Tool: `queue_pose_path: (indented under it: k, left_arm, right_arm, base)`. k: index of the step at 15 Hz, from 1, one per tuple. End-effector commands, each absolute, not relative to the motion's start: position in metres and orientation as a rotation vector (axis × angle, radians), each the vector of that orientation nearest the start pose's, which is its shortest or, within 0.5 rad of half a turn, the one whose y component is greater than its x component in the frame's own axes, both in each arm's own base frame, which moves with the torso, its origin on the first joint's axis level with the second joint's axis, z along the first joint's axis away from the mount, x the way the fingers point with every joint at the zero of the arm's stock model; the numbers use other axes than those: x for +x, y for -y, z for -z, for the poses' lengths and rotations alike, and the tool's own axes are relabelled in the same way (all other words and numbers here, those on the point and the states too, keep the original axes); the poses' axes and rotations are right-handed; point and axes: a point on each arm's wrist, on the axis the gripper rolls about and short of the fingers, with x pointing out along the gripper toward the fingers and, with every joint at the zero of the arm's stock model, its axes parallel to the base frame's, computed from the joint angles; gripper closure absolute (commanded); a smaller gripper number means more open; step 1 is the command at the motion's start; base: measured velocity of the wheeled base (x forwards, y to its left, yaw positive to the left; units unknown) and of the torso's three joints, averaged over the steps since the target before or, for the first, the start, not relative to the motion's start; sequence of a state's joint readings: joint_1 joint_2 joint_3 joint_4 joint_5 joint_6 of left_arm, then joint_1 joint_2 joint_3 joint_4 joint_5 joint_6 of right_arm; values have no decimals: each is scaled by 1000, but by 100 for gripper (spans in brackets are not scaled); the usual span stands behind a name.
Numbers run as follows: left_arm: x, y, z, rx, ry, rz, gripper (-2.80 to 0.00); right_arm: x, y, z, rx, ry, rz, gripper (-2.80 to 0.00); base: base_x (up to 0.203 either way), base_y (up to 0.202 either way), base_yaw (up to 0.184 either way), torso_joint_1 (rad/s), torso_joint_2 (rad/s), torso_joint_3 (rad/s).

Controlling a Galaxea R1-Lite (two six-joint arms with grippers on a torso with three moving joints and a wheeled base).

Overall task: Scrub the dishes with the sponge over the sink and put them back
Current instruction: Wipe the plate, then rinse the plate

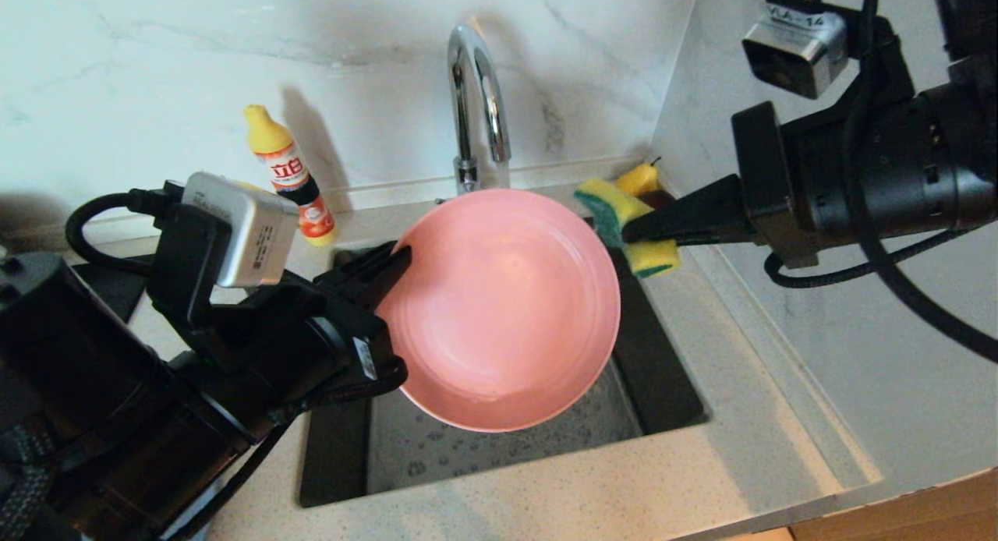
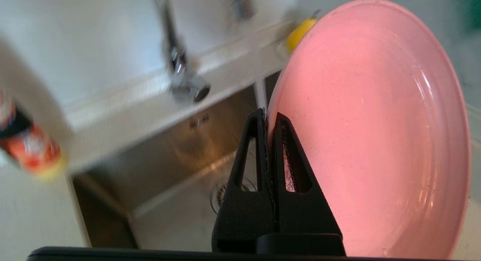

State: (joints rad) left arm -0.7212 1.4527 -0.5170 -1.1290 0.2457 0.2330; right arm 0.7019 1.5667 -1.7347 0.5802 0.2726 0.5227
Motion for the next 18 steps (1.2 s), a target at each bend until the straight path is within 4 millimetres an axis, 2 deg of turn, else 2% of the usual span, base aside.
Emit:
queue_pose_path:
  k: [1, 5, 8, 12, 14, 18]
  left_arm:
    - [184, 146, -214, 70, 167, 421, 0]
    - [193, 139, -198, -35, -43, 390, 0]
    - [209, 140, -181, -89, -166, 351, 0]
    - [243, 152, -153, -185, -275, 289, 0]
    - [264, 159, -147, -257, -295, 274, 0]
    - [292, 165, -143, -369, -307, 283, 0]
  right_arm:
    - [169, -152, -378, 396, -600, -853, 0]
    - [157, -141, -386, 402, -567, -865, 0]
    - [161, -138, -381, 405, -582, -836, 0]
    - [167, -138, -364, 397, -643, -797, 0]
    - [169, -138, -356, 392, -670, -783, 0]
    - [166, -137, -350, 387, -692, -777, 0]
  base:
    - [0, 0, 0, 0, 0, 0]
    - [0, 0, 0, 0, 0, 0]
    - [0, 0, 0, 0, 0, 0]
    - [0, 0, 0, 0, 0, 0]
    - [0, 0, 0, 0, 0, 0]
    - [0, 0, 0, 0, 0, 0]
